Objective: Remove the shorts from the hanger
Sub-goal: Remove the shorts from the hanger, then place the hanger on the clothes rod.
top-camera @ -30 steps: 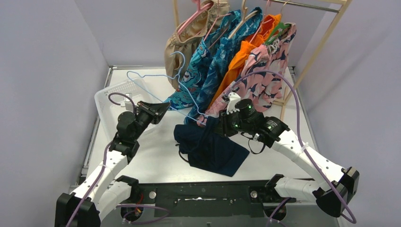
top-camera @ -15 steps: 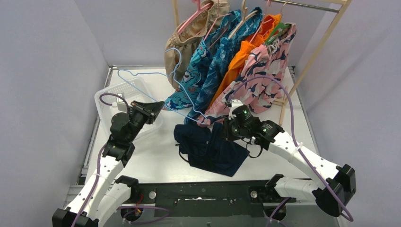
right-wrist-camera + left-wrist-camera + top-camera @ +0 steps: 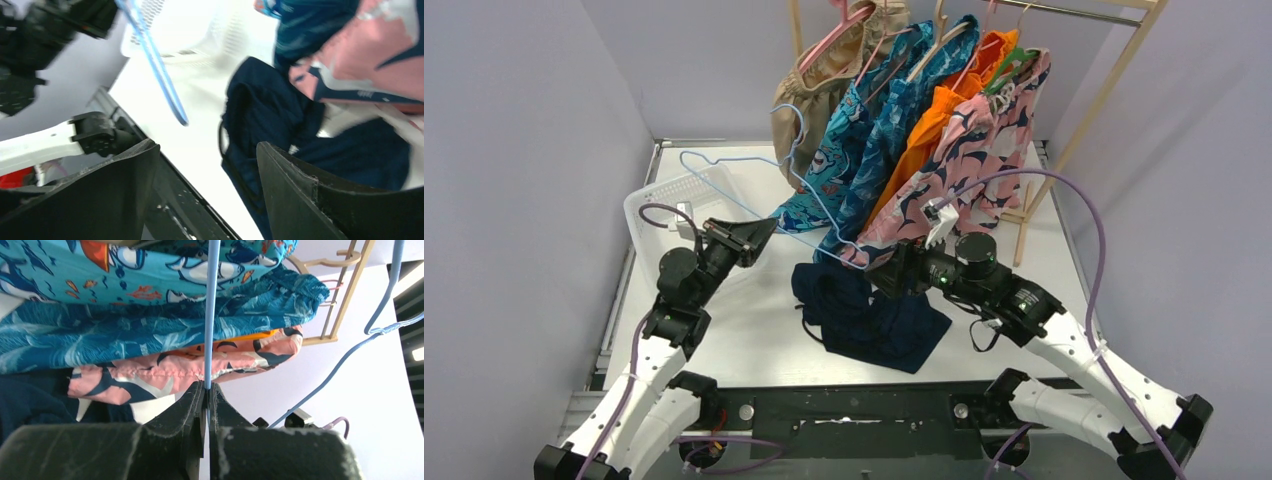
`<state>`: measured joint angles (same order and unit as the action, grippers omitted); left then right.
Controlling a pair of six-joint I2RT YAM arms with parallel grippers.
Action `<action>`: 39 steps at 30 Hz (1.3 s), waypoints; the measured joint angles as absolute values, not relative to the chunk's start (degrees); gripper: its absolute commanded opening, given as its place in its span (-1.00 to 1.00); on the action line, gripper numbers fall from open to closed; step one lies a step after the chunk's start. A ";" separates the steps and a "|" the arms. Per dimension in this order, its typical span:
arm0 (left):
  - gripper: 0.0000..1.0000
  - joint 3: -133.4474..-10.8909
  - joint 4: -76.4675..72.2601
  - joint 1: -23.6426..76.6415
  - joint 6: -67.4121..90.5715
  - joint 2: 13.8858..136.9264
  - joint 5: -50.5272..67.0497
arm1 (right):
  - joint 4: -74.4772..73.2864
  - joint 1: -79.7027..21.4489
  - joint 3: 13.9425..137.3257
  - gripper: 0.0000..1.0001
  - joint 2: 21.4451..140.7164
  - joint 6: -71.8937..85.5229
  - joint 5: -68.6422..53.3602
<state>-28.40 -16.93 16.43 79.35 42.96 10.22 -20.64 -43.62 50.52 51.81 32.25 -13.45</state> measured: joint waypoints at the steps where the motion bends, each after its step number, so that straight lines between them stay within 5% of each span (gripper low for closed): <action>1: -1.00 -28.25 -17.02 16.88 80.01 43.00 10.41 | -19.03 -43.66 50.04 0.45 50.70 32.51 -14.74; 6: -1.00 -28.10 -17.39 20.40 82.39 43.16 10.72 | -12.53 -45.71 47.66 0.20 49.10 33.80 -18.41; 14: -1.00 -27.07 -17.78 28.49 84.99 43.51 8.54 | -10.24 -47.40 47.18 -0.97 51.40 33.58 -18.52; 16: -1.00 -25.61 -18.06 28.93 86.06 42.72 7.94 | -9.47 -47.59 46.52 -1.00 50.41 33.98 -19.49; 21: 0.00 -23.75 -18.48 29.54 86.19 41.01 8.58 | -9.26 -48.40 44.27 -1.00 47.94 36.77 -20.25; 25: 0.44 -23.75 -19.29 29.52 84.38 41.93 12.05 | -13.06 -49.69 42.39 -1.00 44.10 40.03 -18.02; 29: 0.60 -23.55 -18.00 29.54 81.93 39.92 15.05 | -19.64 -51.13 40.95 -1.00 37.32 43.33 -16.36; 39: 0.62 -22.50 -12.78 29.58 75.70 29.15 15.90 | -42.74 -51.46 44.66 -1.00 20.25 49.15 -10.50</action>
